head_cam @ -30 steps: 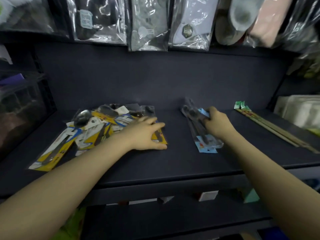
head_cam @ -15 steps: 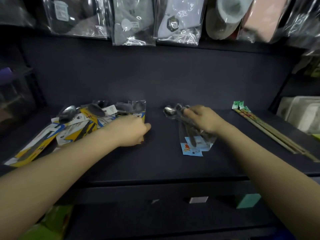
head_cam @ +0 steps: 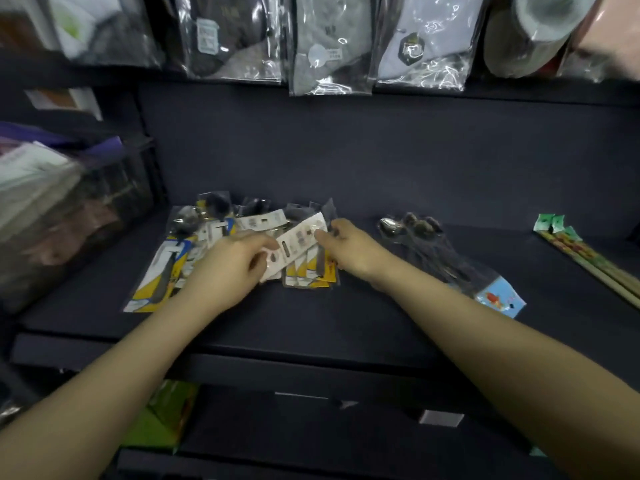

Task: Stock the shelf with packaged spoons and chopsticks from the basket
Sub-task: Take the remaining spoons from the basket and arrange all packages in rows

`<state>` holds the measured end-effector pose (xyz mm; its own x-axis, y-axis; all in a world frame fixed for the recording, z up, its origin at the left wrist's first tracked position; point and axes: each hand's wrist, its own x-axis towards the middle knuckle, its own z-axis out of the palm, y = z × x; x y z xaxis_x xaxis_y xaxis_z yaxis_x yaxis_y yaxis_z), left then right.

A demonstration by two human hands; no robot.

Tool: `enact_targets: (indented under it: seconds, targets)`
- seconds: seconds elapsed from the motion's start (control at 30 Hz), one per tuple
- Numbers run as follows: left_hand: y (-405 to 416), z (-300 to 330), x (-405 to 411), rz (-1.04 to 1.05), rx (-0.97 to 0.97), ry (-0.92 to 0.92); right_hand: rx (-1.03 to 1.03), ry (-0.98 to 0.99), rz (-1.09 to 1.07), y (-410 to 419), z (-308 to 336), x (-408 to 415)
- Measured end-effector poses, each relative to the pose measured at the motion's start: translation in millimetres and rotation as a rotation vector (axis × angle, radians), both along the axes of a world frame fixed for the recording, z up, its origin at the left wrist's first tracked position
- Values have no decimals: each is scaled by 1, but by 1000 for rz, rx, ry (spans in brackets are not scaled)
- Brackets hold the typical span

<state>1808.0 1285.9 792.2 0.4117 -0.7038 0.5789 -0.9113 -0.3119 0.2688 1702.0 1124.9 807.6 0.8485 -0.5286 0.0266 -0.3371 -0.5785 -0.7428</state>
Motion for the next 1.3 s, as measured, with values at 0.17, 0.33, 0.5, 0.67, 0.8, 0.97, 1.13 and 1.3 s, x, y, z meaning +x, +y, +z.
enact_targets:
  seconds: [0.17,0.33,0.5,0.67,0.8,0.97,1.13,1.3]
  targets:
    - [23,3,-4,-77,52,138,-14,141,-72,16,-2,45]
    - [50,1,38,406,96,207,-61,211,-3,35,-8,69]
    - [62,-7,60,487,334,557,-249,313,-33,39,-12,74]
    - [54,-5,51,319,269,577,-393,349,-135,29,-15,64]
    - [47,-2,47,284,266,559,-446,428,-241,16,-12,57]
    - [55,10,55,377,265,596,-608,-7,-38,47,-1,82]
    - [94,10,86,415,189,542,-775,7,452,87,-2,118]
    - [125,4,109,417,227,564,-740,318,423,90,-16,142]
